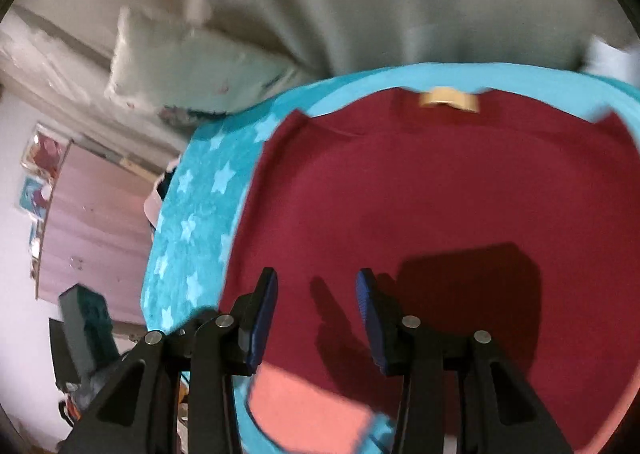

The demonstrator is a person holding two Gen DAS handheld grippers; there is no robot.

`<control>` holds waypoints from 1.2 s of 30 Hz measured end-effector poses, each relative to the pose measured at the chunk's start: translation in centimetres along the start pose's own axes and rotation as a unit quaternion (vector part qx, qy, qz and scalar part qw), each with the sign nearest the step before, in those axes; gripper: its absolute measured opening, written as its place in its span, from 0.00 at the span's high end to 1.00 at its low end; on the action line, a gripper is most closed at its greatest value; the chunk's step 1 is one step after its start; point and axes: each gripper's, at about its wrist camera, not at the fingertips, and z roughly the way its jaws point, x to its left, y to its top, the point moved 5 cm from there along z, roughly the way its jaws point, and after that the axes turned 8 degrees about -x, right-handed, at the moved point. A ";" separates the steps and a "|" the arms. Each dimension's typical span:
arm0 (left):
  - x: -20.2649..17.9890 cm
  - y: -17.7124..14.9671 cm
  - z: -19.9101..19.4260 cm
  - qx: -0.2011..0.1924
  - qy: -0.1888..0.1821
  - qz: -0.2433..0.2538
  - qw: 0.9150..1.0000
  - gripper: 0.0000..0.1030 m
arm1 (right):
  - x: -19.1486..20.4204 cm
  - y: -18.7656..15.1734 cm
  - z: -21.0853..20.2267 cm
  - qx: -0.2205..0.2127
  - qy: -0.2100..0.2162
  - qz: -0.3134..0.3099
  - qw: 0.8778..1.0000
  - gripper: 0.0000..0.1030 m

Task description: Fold small clothes

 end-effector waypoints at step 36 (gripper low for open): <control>0.0 -0.6 -2.6 0.001 -0.092 0.022 0.995 0.49 | 5.7 3.6 6.5 -0.020 -0.131 -0.133 0.982 0.89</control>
